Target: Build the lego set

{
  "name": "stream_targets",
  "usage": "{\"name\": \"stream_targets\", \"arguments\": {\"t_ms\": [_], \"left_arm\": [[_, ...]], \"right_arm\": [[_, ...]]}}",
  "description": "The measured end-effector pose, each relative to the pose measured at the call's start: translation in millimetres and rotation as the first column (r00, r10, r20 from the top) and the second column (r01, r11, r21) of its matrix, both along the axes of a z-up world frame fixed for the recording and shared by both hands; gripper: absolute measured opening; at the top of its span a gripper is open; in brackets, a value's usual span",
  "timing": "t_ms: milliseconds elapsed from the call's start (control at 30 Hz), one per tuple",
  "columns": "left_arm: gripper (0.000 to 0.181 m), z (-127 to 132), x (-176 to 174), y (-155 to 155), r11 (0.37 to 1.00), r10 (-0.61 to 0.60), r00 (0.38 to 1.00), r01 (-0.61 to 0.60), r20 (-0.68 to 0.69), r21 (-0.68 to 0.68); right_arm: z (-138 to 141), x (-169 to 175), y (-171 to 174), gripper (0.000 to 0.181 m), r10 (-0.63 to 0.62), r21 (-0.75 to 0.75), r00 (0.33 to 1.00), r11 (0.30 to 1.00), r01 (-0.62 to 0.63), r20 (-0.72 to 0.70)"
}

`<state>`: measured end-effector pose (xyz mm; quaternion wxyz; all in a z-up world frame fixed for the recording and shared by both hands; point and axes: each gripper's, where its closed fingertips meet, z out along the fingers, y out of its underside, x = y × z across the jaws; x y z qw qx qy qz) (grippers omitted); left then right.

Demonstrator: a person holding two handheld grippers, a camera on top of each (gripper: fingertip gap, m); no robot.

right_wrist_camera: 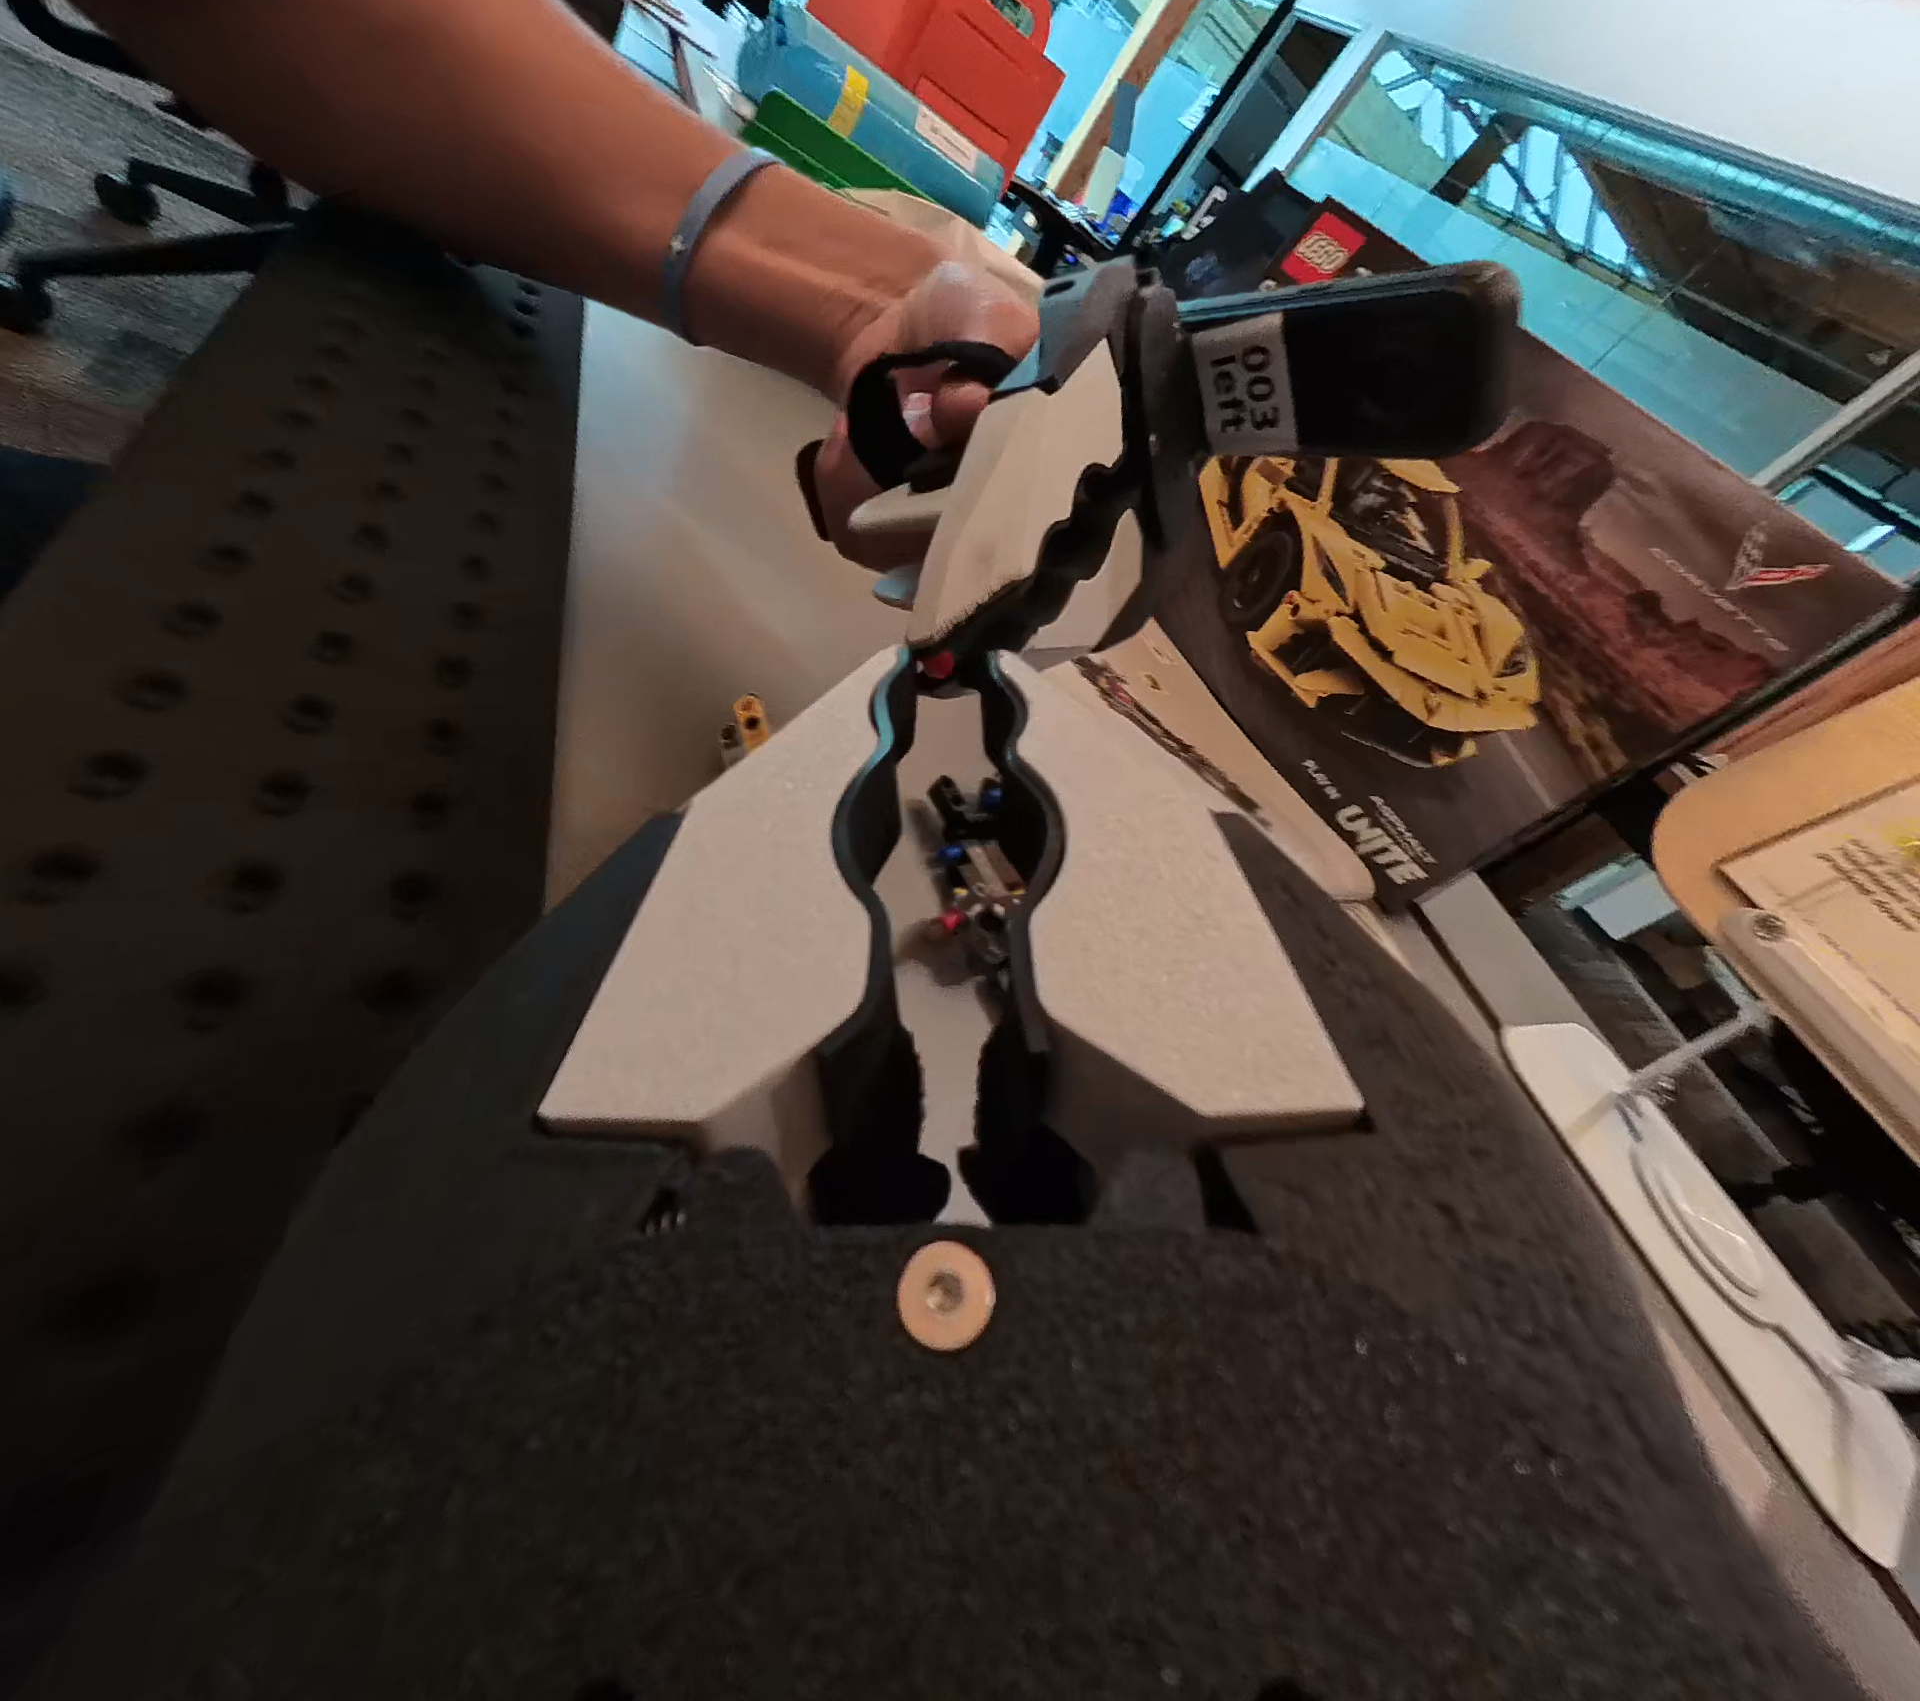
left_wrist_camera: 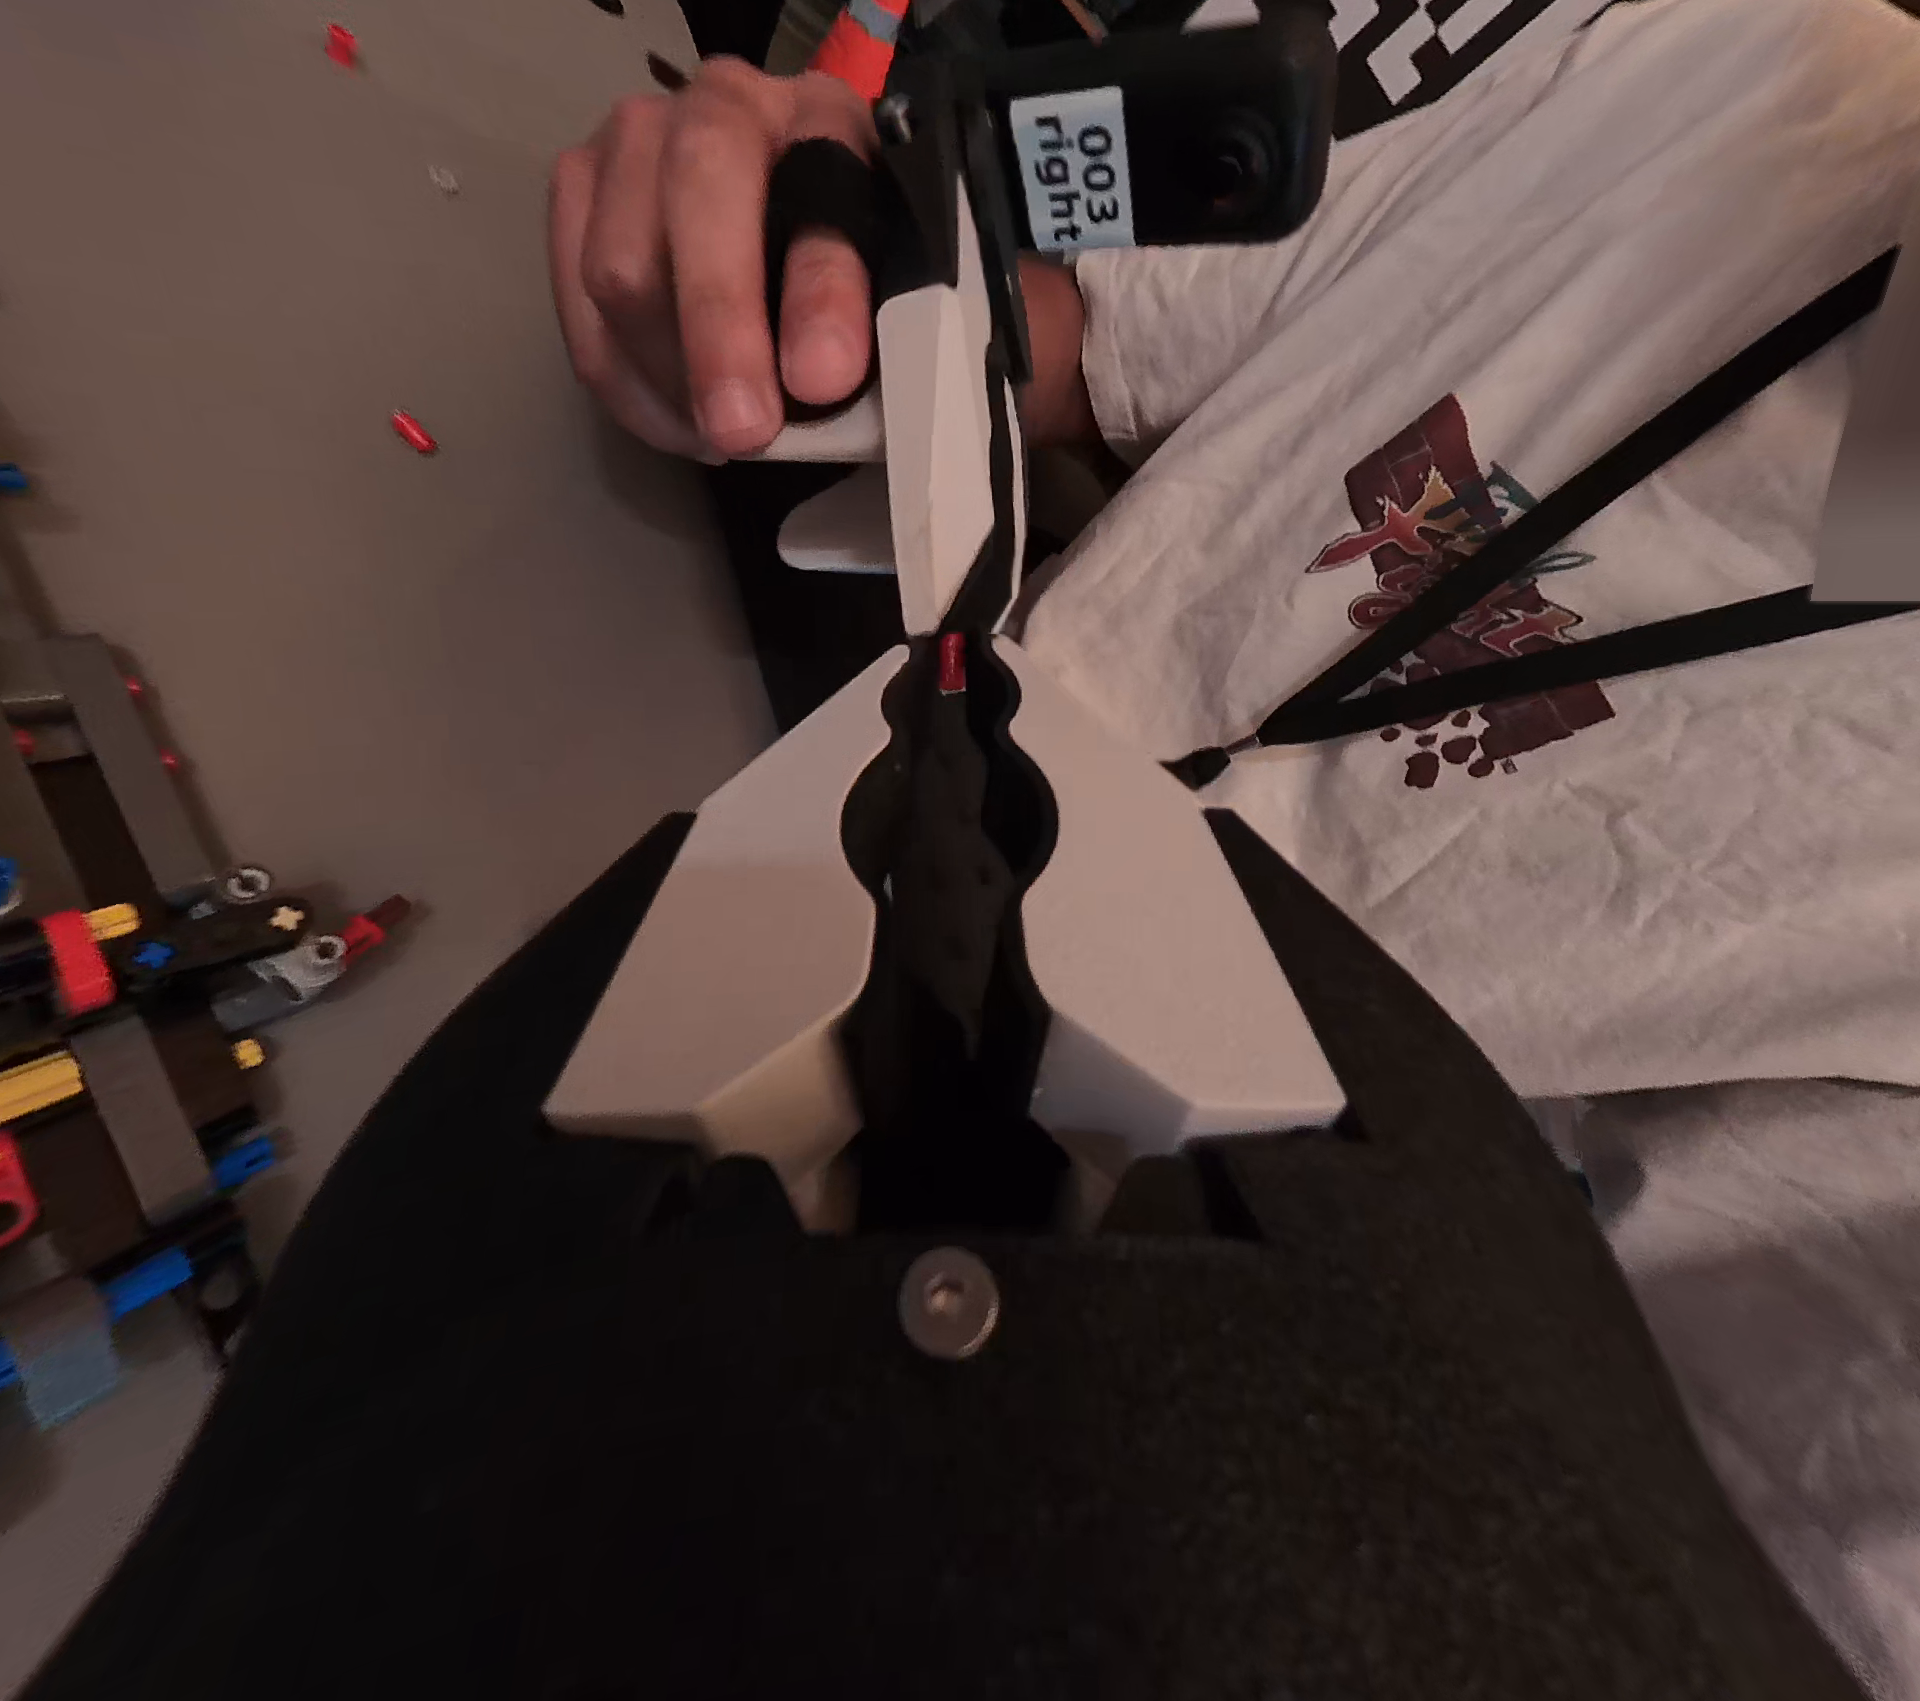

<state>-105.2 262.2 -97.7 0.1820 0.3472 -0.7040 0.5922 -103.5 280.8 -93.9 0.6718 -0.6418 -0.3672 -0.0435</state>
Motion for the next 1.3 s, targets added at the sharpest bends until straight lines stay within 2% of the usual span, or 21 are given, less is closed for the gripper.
{"name": "stream_targets", "arguments": {"t_ms": [133, 233, 400, 500, 600, 700, 800, 900, 1067, 1300], "left_arm": [[0.003, 6.0, 15.2, 9.5, 0.992, 0.105, 0.995, -0.105, -0.003, -0.064], [0.003, 5.0, 16.0, 11.3, 0.989, 0.132, 0.991, -0.131, 0.017, -0.065], [0.003, 6.1, 12.5, 12.2, 0.983, 0.145, 0.989, -0.143, 0.013, -0.113], [0.004, 8.9, 15.1, 14.8, 0.974, 0.176, 0.984, -0.172, 0.013, -0.148], [0.004, 8.4, 17.9, 16.2, 0.972, 0.196, 0.981, -0.191, 0.019, -0.137], [0.012, 8.3, 15.2, 16.5, 0.975, 0.182, 0.983, -0.178, 0.015, -0.135], [0.016, 4.3, 21.7, 25.7, 0.967, 0.234, 0.972, -0.231, 0.02, -0.108], [0.012, 6.2, 22.8, 30.4, 0.962, 0.243, 0.97, -0.239, 0.011, -0.132], [0.012, 4.8, 20.9, 25.5, 0.967, 0.225, 0.974, -0.221, 0.019, -0.126], [0.002, 1.1, 17.5, 20.0, 0.976, 0.198, 0.98, -0.194, 0.036, -0.102]], "right_arm": [[5.2, 14.2, 8.5, 0.006, -0.126, 0.063, 0.99, 0.99, 0.123, 0.058], [4.5, 15.0, 9.9, 0.006, -0.152, 0.086, 0.984, 0.986, 0.144, 0.097], [5.0, 11.0, 10.2, 0.004, -0.147, 0.108, 0.979, 0.985, 0.132, 0.142], [7.3, 13.4, 12.7, 0.004, -0.151, 0.088, 0.982, 0.986, 0.141, 0.116], [6.4, 15.9, 13.9, 0.004, -0.156, 0.08, 0.982, 0.986, 0.148, 0.108], [3.8, 15.9, 14.3, 0.004, -0.156, 0.07, 0.982, 0.986, 0.149, 0.109], [6.6, 18.5, 13.6, 0.004, -0.158, 0.076, 0.984, 0.985, 0.152, 0.083], [8.5, 22.2, 13.5, 0.004, -0.156, 0.061, 0.987, 0.986, 0.153, 0.045], [1.9, 22.3, 15.3, 0.004, -0.161, 0.043, 0.984, 0.986, 0.159, 0.075], [0.2, 17.7, 14.0, 0.003, -0.13, 0.026, 0.99, 0.991, 0.128, 0.061]]}}
